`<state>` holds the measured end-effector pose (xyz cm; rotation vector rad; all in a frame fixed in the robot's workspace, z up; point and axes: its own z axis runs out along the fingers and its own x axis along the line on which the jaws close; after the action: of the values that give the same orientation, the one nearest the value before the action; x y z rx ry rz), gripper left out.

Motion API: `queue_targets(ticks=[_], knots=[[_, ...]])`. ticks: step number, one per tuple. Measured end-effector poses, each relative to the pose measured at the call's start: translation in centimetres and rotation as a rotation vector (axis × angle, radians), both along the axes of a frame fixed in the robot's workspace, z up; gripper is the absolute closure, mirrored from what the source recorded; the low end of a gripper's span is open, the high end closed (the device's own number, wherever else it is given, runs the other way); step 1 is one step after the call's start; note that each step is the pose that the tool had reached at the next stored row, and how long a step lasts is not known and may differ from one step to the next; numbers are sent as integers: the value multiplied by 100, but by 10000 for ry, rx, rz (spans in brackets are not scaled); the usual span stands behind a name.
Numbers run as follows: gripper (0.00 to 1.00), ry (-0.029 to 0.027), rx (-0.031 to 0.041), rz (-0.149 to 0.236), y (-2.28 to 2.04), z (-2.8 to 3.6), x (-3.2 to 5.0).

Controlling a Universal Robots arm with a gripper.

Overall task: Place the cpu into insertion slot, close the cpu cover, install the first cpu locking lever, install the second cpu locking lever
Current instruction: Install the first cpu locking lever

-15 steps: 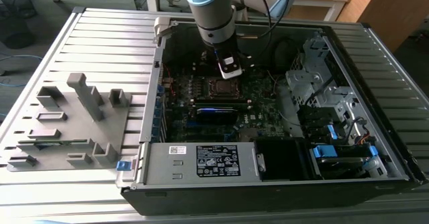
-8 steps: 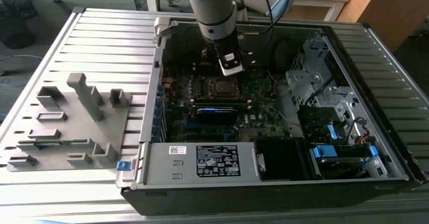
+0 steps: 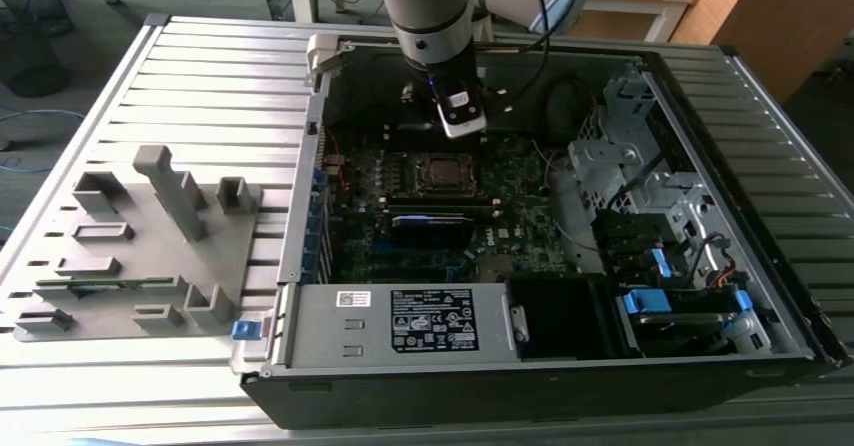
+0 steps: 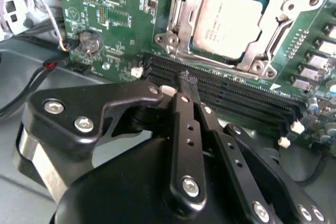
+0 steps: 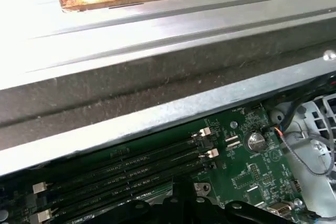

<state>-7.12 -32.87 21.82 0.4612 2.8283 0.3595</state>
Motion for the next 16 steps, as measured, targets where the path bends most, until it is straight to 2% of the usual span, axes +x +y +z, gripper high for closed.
queue_targets(ticks=[5,7,8,11,14,16], knots=[[90,0,2,0,0,2,0],[90,73,-13,2,0,1,1],[90,145,-44,0,0,-1,0],[90,470,-193,0,0,-7,2],[90,799,-414,-1,0,-12,5],[90,1044,-568,0,0,-14,7]])
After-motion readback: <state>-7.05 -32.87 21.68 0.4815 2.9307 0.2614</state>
